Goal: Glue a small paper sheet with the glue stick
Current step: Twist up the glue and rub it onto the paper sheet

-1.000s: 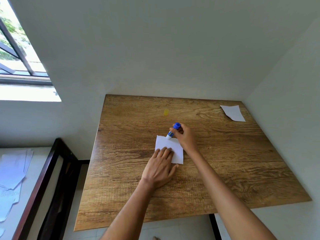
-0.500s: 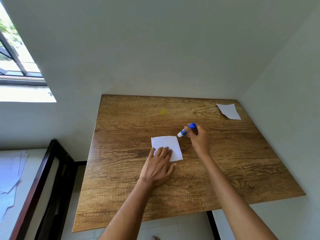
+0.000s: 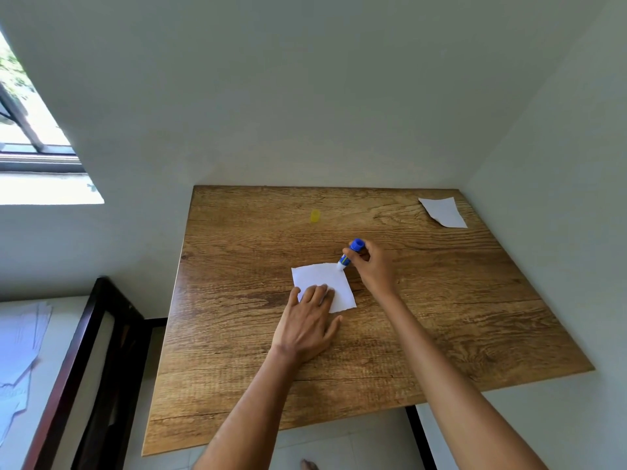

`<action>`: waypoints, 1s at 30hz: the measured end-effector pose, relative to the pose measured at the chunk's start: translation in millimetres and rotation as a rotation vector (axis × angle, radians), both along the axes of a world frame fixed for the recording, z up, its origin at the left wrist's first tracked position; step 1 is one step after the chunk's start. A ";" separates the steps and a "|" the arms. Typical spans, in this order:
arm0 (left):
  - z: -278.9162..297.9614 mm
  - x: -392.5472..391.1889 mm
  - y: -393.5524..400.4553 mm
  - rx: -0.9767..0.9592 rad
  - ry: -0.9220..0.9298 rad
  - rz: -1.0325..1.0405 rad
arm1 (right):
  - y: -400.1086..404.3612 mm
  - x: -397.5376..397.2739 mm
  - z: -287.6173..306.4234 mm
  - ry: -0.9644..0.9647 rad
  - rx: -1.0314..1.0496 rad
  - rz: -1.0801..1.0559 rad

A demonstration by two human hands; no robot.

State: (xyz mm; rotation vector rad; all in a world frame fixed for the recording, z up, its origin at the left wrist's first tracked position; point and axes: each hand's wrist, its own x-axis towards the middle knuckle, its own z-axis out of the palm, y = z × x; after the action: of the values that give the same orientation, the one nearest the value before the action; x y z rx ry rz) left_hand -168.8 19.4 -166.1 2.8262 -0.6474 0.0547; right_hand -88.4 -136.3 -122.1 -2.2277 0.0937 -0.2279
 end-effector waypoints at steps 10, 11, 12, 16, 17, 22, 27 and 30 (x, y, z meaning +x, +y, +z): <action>-2.4 0.4 -0.7 0.012 -0.042 0.006 | -15.2 -36.0 -3.2 0.024 -0.010 0.018; -2.2 0.4 -0.8 0.011 -0.045 0.008 | -16.4 -40.2 -2.5 0.029 -0.005 0.022; -1.9 0.1 -0.8 0.009 -0.046 0.012 | -17.1 -44.1 -1.8 0.036 -0.003 0.029; -0.5 -1.5 -1.6 0.018 -0.054 0.018 | -20.1 -58.2 -0.2 0.056 0.009 0.038; 0.1 -1.7 -1.6 0.024 -0.060 0.021 | -20.9 -61.0 0.3 0.056 0.016 0.033; 5.0 -5.5 -1.6 0.030 -0.037 0.042 | -21.3 -66.0 7.9 0.022 0.169 -0.066; 16.7 1.7 19.1 -0.099 -0.083 0.010 | -23.8 -61.9 17.4 -0.021 0.231 -0.109; 26.2 17.6 42.8 -0.002 -0.033 -0.209 | -23.2 -59.0 19.1 -0.023 0.239 -0.104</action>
State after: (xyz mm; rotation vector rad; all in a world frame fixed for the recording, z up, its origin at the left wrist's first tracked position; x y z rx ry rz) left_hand -151.2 62.2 -139.9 2.7438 -0.9446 0.0645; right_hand -147.5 -159.5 -103.0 -1.9842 0.2142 -0.2839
